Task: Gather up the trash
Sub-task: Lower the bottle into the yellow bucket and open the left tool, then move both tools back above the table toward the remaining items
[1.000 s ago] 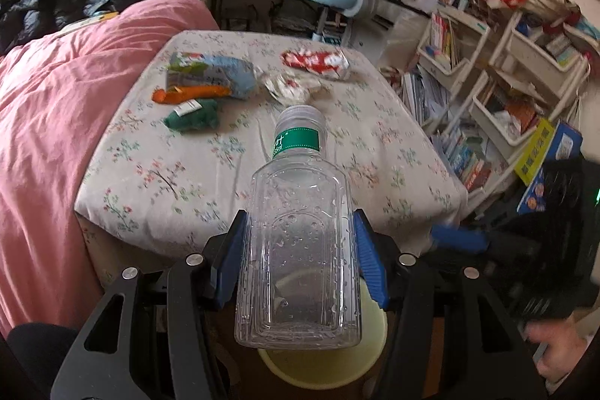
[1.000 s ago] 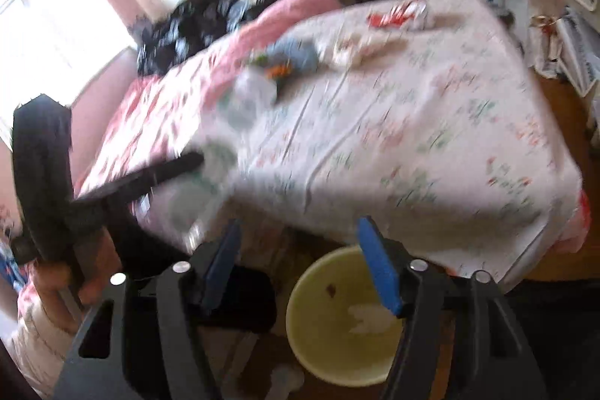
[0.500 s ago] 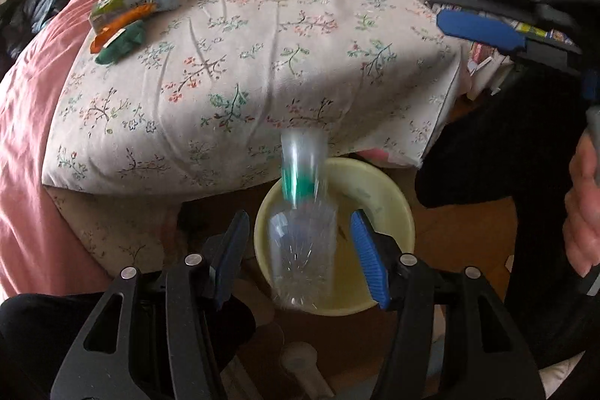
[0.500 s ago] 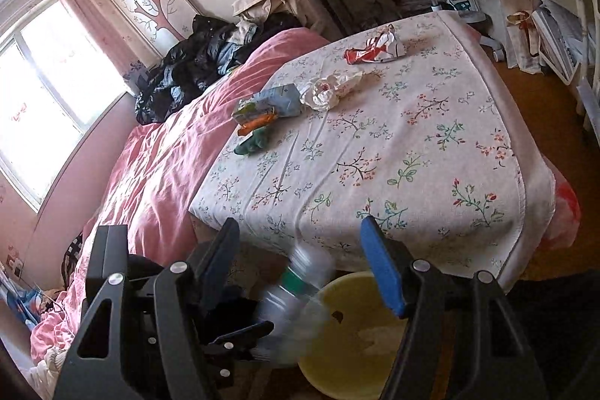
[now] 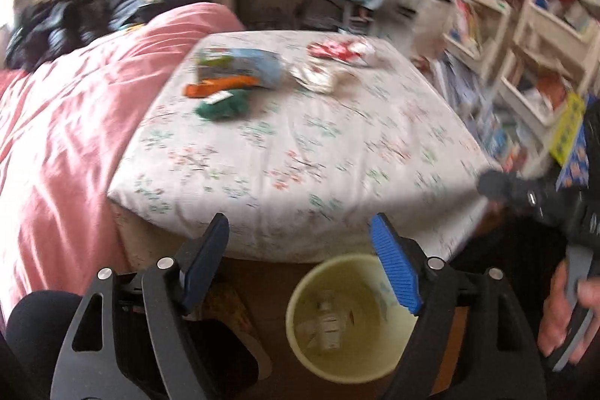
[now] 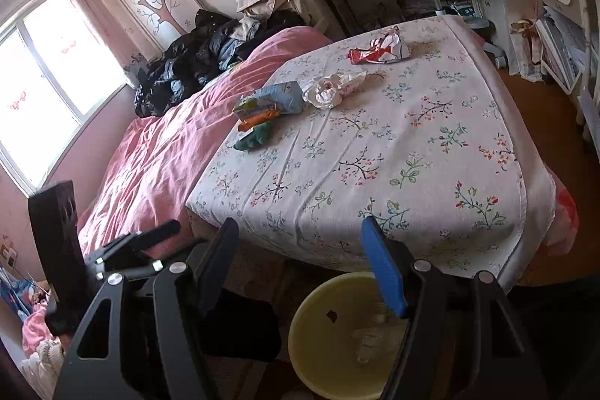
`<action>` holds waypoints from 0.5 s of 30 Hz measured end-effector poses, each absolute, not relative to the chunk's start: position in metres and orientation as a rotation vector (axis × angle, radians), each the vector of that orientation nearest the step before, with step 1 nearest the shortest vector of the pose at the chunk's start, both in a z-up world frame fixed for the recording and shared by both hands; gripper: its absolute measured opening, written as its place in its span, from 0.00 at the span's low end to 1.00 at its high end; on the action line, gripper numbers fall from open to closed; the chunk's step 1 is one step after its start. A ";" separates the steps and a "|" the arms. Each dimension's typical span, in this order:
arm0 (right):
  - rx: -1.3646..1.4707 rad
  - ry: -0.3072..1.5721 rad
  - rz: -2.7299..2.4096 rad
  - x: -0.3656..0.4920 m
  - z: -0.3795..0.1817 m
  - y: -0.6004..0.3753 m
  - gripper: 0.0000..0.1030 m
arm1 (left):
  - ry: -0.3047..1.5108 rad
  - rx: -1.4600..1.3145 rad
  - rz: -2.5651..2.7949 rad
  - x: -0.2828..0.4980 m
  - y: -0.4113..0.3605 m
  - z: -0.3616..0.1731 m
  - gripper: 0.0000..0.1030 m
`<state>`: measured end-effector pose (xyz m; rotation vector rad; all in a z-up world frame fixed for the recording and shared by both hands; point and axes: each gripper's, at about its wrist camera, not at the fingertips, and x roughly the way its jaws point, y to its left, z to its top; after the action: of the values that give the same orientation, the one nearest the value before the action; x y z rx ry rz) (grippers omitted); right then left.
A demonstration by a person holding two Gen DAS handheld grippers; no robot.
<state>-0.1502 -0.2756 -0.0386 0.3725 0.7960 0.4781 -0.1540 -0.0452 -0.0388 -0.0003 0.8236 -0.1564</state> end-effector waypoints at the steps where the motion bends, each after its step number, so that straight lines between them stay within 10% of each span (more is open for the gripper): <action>1: 0.360 0.794 0.478 -0.151 -0.038 -0.274 0.64 | 0.819 -0.019 -0.142 -0.153 -0.041 -0.038 0.73; 15: 0.273 0.772 0.486 -0.156 -0.035 -0.259 0.64 | 0.793 -0.159 -0.033 -0.149 -0.006 -0.038 0.74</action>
<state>-0.1561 -0.2589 -0.0347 0.2726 0.7716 0.4857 -0.1490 -0.0063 -0.0380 -0.1589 0.7933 -0.0331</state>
